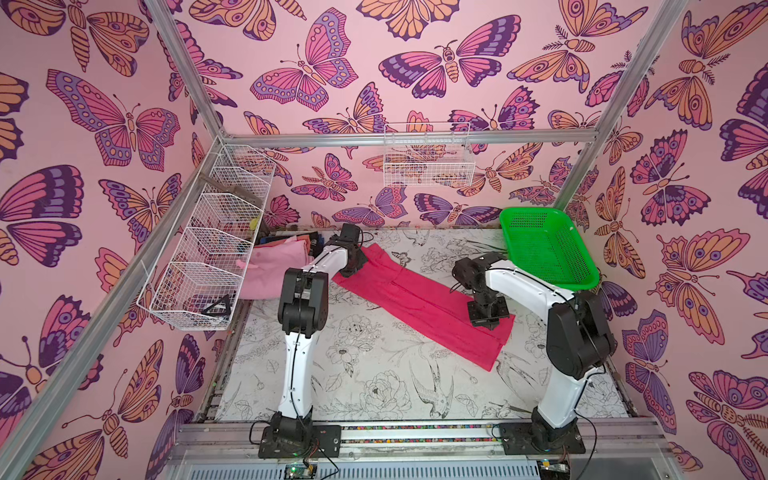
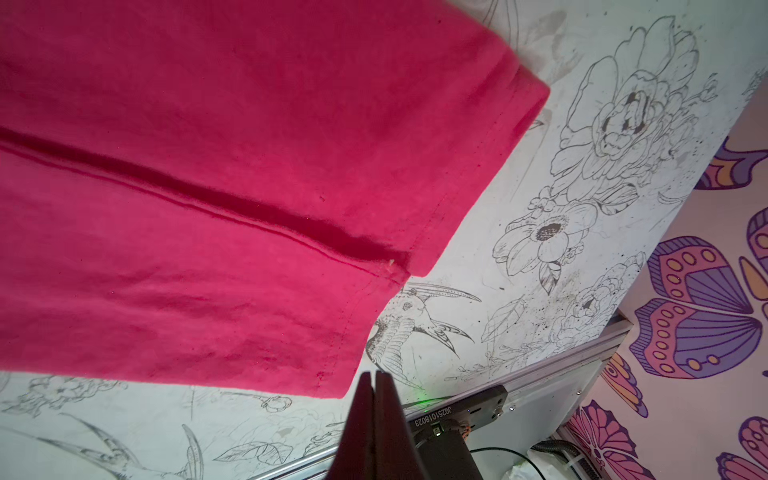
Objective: Fold and stack t-shirts
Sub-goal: Adjust the T-shirt at the center of the board.
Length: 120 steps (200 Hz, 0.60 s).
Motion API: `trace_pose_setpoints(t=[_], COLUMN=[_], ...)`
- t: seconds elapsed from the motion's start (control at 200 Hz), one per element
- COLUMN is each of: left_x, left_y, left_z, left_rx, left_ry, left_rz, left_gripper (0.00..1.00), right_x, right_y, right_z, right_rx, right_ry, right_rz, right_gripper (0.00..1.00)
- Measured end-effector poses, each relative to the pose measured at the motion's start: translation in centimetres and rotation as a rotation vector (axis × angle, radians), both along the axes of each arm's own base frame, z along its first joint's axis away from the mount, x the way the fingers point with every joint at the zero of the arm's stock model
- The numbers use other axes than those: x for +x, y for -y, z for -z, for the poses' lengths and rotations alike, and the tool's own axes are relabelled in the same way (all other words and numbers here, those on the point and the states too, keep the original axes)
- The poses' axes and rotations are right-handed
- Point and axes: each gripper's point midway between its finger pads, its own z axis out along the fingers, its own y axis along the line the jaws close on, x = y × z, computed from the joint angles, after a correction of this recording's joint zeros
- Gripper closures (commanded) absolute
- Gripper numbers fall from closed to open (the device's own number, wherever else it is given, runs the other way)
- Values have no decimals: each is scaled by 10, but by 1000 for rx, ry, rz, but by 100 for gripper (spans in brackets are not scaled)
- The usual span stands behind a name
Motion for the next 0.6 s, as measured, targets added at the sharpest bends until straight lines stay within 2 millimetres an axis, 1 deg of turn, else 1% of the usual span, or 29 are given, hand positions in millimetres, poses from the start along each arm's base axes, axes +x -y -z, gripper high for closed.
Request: trace_pose_setpoints(t=[0.205, 0.295, 0.406, 0.601], left_x=[0, 0, 0, 0], left_y=[0, 0, 0, 0], left_z=[0, 0, 0, 0], left_rx=[0, 0, 0, 2], left_ry=[1, 1, 1, 2], left_rz=[0, 0, 1, 5], left_gripper=[100, 100, 100, 100], right_x=[5, 8, 12, 14], right_y=[6, 11, 15, 16], right_z=[30, 40, 45, 45], right_rx=[-66, -75, -76, -77], right_ry=[-62, -76, -81, -74], right_rz=[1, 17, 33, 35], right_gripper=[100, 100, 100, 100])
